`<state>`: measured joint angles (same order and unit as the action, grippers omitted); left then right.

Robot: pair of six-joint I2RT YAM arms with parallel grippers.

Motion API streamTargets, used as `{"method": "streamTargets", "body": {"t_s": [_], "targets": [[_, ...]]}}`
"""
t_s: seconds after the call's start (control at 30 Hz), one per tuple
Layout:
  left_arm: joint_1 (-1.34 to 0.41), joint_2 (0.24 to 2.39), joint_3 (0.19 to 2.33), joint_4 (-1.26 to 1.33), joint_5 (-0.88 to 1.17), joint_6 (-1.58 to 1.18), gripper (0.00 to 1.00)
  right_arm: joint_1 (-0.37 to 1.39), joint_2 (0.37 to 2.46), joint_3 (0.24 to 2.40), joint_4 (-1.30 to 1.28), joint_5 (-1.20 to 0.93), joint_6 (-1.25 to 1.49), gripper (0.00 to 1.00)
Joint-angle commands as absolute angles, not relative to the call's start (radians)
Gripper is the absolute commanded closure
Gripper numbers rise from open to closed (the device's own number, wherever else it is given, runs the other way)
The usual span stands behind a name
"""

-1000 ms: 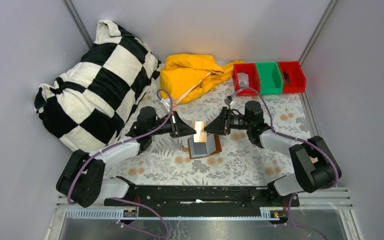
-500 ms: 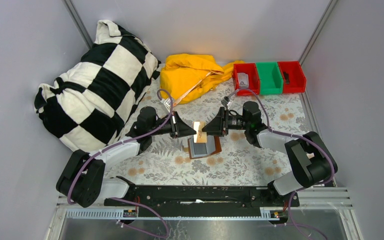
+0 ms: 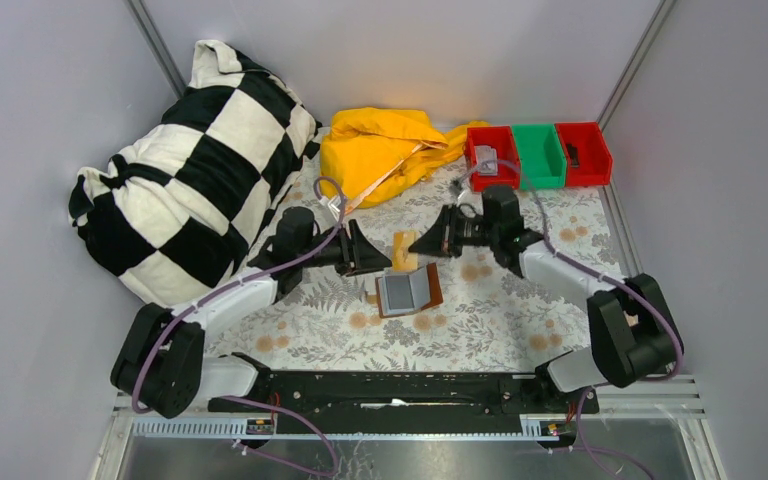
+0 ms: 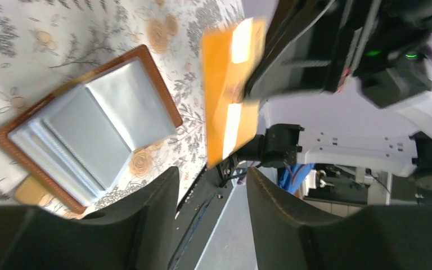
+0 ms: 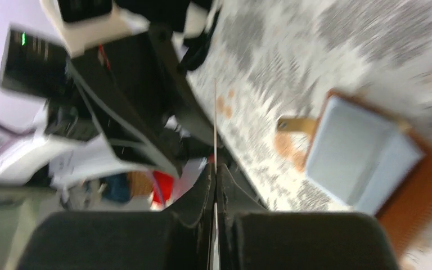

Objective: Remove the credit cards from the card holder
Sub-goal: Move the storage box to the center of the board.

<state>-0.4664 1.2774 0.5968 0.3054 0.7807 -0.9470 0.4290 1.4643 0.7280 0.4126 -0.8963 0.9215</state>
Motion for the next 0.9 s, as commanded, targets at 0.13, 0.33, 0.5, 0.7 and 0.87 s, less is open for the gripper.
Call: {"method": "streamTargets", "body": {"t_s": [0.13, 0.33, 0.5, 0.7, 0.87], "targets": [[-0.431, 1.147, 0.824, -0.202, 0.546, -0.647, 0.45, 0.218, 1.363, 1.189, -0.519, -0.186, 0.414, 1.00], [-0.430, 1.132, 0.887, -0.309, 0.490, -0.587, 0.42, 0.190, 1.484, 1.429, -0.642, 0.129, 0.310, 1.00], [-0.430, 1.132, 0.882, -0.320, 0.503, -0.579, 0.39, 0.084, 1.564, 1.553, -0.628, 0.166, 0.223, 1.00], [-0.430, 1.143, 0.871, -0.320, 0.511, -0.575, 0.38, -0.041, 1.681, 1.655, -0.528, 0.173, 0.081, 1.00], [-0.430, 1.156, 0.865, -0.306, 0.528, -0.578, 0.38, -0.076, 1.897, 1.927, -0.582, 0.164, 0.009, 1.00]]}}
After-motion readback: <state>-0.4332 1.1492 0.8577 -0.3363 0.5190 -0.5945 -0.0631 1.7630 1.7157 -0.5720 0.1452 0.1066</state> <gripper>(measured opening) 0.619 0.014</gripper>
